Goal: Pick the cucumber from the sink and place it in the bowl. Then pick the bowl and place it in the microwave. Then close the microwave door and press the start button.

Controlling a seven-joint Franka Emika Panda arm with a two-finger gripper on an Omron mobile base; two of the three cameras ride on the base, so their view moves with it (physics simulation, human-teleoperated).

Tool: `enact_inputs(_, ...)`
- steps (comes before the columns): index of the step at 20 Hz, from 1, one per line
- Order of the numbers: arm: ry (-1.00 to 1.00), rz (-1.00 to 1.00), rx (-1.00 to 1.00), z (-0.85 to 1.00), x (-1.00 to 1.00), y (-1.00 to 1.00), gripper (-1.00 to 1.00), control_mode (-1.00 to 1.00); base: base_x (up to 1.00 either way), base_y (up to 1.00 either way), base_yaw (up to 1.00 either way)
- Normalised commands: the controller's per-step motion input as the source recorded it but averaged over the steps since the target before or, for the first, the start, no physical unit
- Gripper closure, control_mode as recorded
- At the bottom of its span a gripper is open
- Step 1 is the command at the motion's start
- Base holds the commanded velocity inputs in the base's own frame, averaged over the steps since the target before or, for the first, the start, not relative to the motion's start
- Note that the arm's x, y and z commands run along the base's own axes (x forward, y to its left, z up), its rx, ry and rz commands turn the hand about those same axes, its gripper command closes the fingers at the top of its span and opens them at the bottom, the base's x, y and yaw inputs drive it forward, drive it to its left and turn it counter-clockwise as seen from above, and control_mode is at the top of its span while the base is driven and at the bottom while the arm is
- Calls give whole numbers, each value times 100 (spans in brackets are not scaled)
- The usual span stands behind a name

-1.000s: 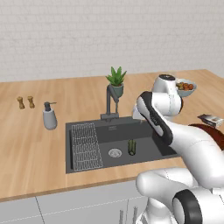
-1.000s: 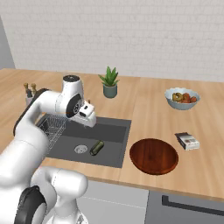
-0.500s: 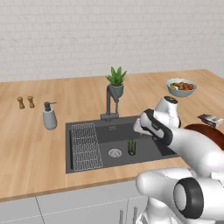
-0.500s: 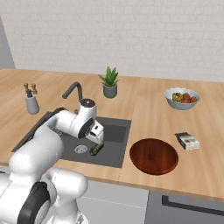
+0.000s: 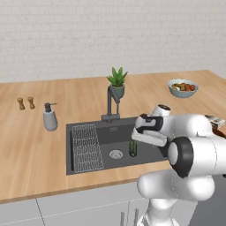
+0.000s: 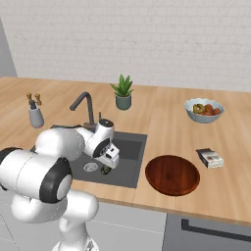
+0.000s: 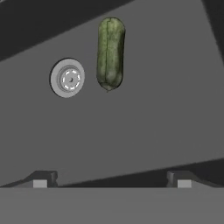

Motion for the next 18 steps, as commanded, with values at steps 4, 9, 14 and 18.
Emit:
enact_inputs(4, 17, 0, 0, -21, 37, 0, -100, -100, 0, 0, 0)
enact_inputs(9, 10, 0, 0, -39, 43, 1, -100, -100, 0, 0, 0)
enact_inputs(14, 6, 0, 0, -39, 38, 0, -100, -100, 0, 0, 0)
enact_inputs(18, 0, 0, 0, -34, 34, 0, -100, -100, 0, 0, 0)
